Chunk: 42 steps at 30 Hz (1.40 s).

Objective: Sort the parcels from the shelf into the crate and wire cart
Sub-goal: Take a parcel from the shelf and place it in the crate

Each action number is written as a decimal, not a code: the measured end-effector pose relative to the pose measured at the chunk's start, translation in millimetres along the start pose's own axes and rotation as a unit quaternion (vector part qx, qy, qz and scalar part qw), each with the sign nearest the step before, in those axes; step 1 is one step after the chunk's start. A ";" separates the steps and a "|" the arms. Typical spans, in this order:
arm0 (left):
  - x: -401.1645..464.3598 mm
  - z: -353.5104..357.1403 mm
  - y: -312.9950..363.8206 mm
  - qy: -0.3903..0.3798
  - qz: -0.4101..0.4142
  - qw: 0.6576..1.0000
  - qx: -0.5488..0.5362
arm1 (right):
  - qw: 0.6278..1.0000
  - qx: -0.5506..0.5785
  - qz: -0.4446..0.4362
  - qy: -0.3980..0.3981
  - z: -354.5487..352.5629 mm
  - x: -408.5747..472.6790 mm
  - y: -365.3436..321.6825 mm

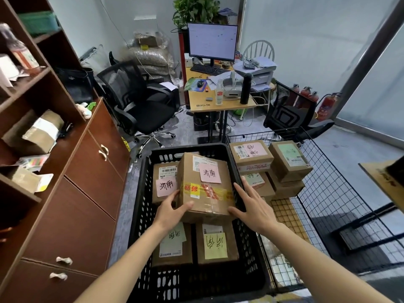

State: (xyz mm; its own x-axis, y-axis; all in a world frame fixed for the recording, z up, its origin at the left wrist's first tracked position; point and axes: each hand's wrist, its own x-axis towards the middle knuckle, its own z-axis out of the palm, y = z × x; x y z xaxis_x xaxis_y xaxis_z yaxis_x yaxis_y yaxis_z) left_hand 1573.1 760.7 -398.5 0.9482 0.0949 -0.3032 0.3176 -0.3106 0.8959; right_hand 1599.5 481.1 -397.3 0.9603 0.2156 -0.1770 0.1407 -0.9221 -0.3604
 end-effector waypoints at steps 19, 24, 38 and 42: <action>-87.1 -2.2 -24.9 -0.103 -0.095 0.979 -0.147 | 0.996 0.059 0.000 -0.063 -2.6 -92.0 -20.8; -97.1 3.6 -38.5 -0.122 -0.118 0.971 -0.168 | 0.998 0.002 0.001 -0.061 3.1 -108.6 -23.6; -76.0 28.3 -66.2 -0.123 -0.051 0.990 0.055 | 0.946 -0.312 -0.084 -0.022 49.6 -86.9 -27.3; -69.4 27.7 -80.1 -0.117 -0.011 0.982 0.147 | 0.933 -0.338 -0.114 -0.039 51.6 -77.9 -24.4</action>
State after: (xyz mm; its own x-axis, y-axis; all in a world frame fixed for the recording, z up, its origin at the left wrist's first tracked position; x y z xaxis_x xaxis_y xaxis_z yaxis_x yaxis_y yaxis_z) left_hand 1481.6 752.8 -458.1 0.9022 -0.1057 -0.4182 0.2881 -0.5740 0.7665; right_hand 1508.8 503.3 -422.0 0.8702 0.4289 -0.2422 0.4840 -0.8359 0.2588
